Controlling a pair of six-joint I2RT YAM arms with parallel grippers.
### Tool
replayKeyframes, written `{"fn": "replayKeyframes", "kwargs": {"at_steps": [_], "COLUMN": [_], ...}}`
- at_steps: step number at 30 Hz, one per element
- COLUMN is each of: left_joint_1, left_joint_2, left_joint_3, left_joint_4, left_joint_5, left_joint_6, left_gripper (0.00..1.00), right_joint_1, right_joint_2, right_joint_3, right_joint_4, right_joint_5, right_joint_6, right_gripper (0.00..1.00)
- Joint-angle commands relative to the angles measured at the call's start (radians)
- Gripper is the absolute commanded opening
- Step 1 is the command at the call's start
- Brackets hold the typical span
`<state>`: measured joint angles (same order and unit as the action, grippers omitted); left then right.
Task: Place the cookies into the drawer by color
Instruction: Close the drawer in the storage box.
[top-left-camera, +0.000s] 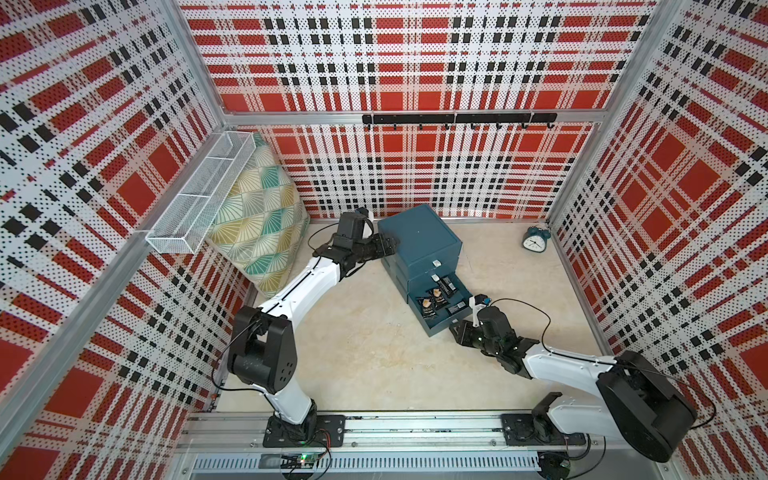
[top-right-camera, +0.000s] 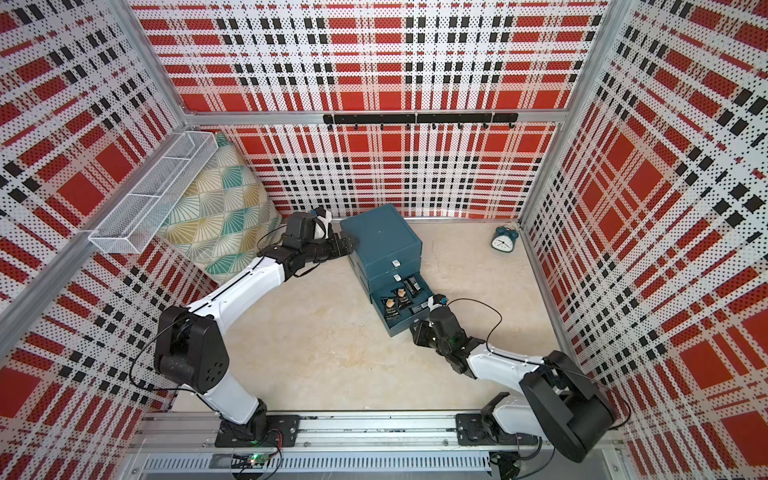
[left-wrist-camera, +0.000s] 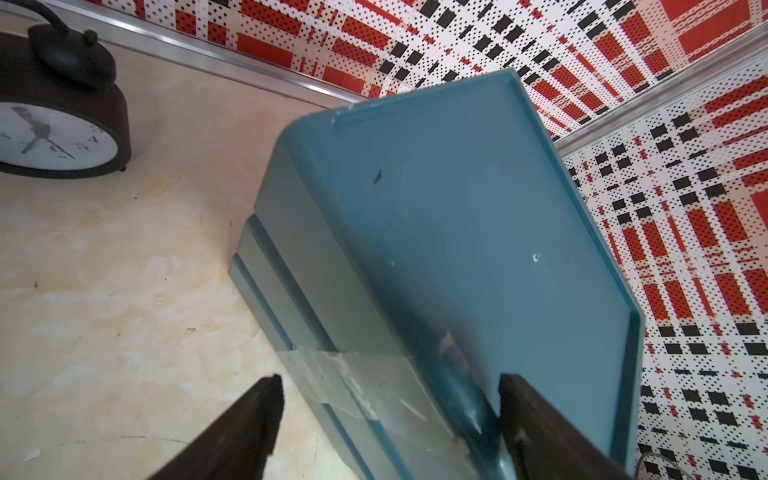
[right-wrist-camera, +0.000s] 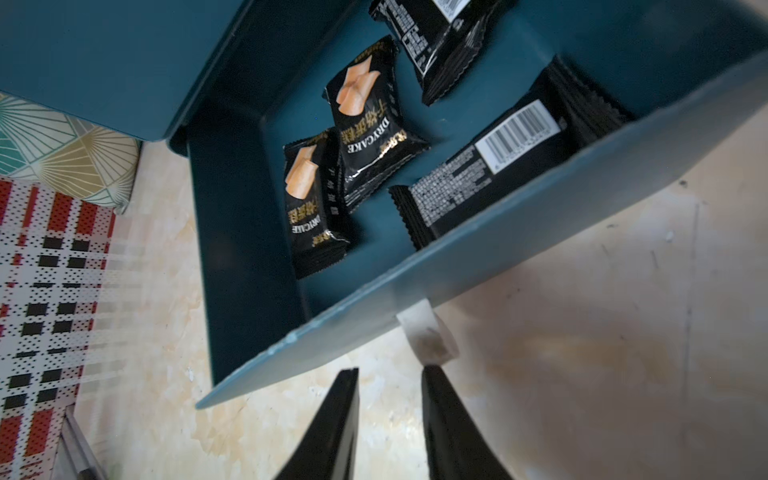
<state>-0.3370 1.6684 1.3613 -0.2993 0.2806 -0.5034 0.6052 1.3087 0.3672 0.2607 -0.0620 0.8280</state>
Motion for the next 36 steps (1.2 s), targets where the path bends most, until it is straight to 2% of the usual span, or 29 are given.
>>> {"fn": "replayKeyframes", "kwargs": {"at_steps": [1,7,14,20,27,33,36], "left_joint_1": [0.000,-0.018,-0.032,-0.033,-0.031,-0.030,-0.030], "left_joint_2": [0.005,0.005,0.014,0.023,0.017,0.014,0.017], "left_joint_3": [-0.022,-0.027,-0.029,-0.029,-0.026,-0.028,-0.029], "left_joint_4": [0.000,0.002,0.002,0.002,0.002,0.002,0.002], "left_joint_5": [-0.008,-0.015,-0.021,-0.023,-0.021,-0.021,-0.018], "left_joint_6": [0.035,0.050,0.058,0.063,0.063,0.062,0.063], "left_gripper": [0.86,0.87,0.87,0.87,0.87,0.87,0.87], "right_joint_1": [-0.005,-0.005,-0.023,-0.028,-0.052,-0.093,-0.100], "right_joint_2": [0.049,0.183,0.319,0.254,0.167,0.248,0.322], "right_joint_3": [0.051,0.144,0.224,0.161,0.067,0.109,0.146], "right_joint_4": [0.104,0.175,0.286,0.355,0.339,0.381,0.467], "right_joint_5": [0.041,0.066,0.003,-0.012,0.005,-0.050,-0.101], "right_joint_6": [0.028,0.061,0.102,0.151,0.157,0.156,0.179], "right_gripper": [0.28,0.28,0.28,0.31,0.34,0.29,0.25]}}
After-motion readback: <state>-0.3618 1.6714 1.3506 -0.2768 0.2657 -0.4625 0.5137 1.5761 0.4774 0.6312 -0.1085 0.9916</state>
